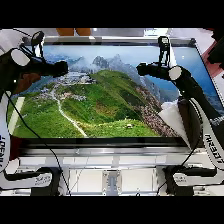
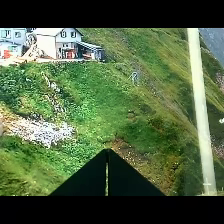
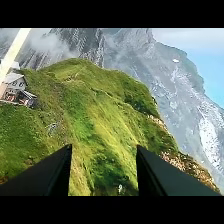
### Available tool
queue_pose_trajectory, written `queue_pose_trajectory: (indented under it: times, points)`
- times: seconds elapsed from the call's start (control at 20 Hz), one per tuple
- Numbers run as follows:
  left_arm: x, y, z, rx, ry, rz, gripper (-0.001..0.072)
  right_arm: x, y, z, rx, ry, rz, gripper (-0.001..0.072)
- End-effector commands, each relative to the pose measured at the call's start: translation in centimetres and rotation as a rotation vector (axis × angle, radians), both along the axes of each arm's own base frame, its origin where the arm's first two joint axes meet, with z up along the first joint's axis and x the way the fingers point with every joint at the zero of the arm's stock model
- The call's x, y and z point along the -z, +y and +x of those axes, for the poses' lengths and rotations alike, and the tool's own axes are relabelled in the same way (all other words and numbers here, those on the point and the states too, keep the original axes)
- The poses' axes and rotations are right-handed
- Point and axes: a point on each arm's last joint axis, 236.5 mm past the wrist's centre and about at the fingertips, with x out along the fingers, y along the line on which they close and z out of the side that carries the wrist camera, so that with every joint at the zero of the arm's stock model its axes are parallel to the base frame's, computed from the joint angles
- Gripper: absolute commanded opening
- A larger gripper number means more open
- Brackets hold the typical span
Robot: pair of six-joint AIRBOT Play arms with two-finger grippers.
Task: Fold the shirts.
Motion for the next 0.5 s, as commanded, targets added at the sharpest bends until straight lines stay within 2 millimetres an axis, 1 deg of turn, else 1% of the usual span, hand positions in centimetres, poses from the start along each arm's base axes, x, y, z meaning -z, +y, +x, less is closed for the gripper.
queue_pose_trajectory:
  times: [0.0,0.05,0.1,0.15,0.2,0.25,0.3,0.35,0.4,0.45]
  points:
    - [0.1,0.3,0.1,-0.001,-0.003,0.017,0.0023,0.1,0.0,0.0,-0.001,0.000,-0.002,0.0448]
    - [0.3,1.0,0.3,0.001,-0.014,0.059,0.0041,0.1,0.0,0.0,-0.001,0.000,-0.002,0.0448]
    - [0.5,2.5,0.6,-0.004,-0.033,0.139,0.0216,0.1,0.0,0.0,-0.001,0.000,-0.002,0.0448]
    - [0.8,5.0,1.1,-0.024,-0.051,0.257,0.0391,0.1,0.0,0.0,-0.001,0.000,-0.002,0.0448]
    - [0.8,8.6,1.4,-0.070,-0.063,0.414,0.0439,0.1,0.0,0.0,-0.001,0.000,-0.002,0.0448]
    - [0.0,13.6,1.6,-0.175,-0.070,0.600,0.0439,0.1,0.0,0.0,-0.001,0.000,-0.002,0.0449]
    - [-1.4,18.4,1.5,-0.300,-0.081,0.750,0.0439,0.1,0.0,0.0,-0.001,0.000,-0.002,0.0448]
    - [-2.7,22.2,1.1,-0.405,-0.091,0.827,0.0439,0.1,0.0,0.0,-0.001,0.000,-0.002,0.0448]
    - [-3.3,25.7,0.2,-0.507,-0.082,0.848,0.0439,0.1,0.0,0.0,-0.001,0.000,-0.002,0.0448]
    - [-2.9,28.6,-1.2,-0.602,-0.045,0.813,0.0439,0.1,0.0,0.0,-0.001,0.000,-0.002,0.0448]
